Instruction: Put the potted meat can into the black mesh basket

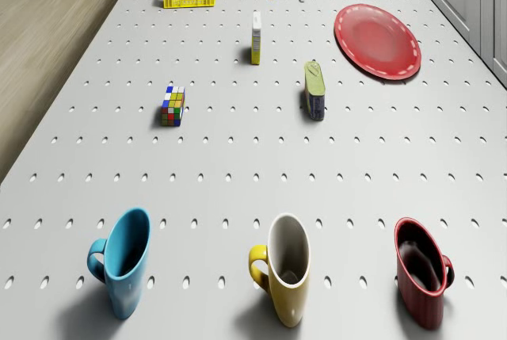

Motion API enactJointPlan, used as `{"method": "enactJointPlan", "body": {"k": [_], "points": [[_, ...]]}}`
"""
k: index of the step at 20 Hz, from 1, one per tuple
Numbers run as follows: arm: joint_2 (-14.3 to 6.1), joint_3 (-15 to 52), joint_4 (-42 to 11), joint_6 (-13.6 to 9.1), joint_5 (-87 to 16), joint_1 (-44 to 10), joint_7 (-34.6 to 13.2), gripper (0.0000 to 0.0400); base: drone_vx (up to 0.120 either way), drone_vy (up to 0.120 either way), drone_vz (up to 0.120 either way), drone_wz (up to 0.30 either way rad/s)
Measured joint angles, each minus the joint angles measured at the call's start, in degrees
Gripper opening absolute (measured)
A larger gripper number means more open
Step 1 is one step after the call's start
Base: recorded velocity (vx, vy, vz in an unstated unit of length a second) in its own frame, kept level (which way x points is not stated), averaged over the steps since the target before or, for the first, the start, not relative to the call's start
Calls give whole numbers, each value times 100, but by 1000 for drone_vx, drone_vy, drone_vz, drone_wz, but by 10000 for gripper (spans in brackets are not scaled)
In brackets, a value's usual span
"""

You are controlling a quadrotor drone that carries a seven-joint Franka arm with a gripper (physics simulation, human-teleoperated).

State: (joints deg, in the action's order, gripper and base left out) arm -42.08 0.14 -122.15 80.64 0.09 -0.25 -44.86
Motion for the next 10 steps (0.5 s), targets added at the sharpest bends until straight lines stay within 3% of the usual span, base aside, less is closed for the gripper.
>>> {"method": "enactJointPlan", "body": {"k": [10], "points": [[176, 7, 474, -253, 4, -12, 5, 400, 120, -120, 0, 0]]}}
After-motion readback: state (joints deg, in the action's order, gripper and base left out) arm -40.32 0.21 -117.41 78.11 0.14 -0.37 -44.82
